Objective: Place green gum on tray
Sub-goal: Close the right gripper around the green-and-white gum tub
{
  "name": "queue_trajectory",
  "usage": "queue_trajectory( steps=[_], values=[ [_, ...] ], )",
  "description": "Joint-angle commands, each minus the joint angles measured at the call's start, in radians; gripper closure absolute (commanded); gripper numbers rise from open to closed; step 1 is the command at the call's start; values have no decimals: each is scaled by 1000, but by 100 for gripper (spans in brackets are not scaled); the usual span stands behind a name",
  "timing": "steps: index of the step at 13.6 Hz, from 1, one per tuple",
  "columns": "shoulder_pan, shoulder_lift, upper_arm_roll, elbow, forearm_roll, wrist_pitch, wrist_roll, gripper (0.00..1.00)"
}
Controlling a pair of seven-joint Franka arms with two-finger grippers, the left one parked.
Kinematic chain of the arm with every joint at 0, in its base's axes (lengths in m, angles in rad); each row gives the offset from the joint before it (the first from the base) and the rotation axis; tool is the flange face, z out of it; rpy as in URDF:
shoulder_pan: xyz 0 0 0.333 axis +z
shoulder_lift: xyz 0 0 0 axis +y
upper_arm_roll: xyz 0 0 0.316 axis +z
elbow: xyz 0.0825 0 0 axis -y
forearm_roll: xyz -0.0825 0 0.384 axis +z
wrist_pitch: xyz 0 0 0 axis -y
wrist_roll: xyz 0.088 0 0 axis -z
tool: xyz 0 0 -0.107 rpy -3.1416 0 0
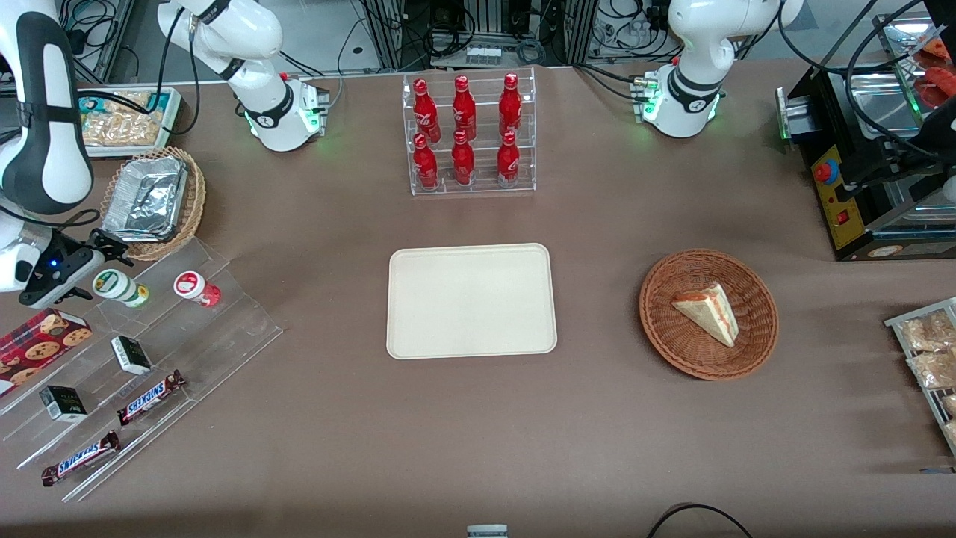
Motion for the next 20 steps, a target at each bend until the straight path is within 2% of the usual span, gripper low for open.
queue_trajectory(
  steps=[1, 6, 11, 14, 20],
  values=[
    [0, 5, 2, -2, 16, 25, -7, 100],
    [1, -7, 5, 11, 15, 6, 2, 100],
    [23, -21, 16, 88, 16, -102, 33, 100],
    [67, -24, 16, 108, 14, -155, 132, 100],
    [249, -31, 16, 151, 12, -249, 445, 100]
  ],
)
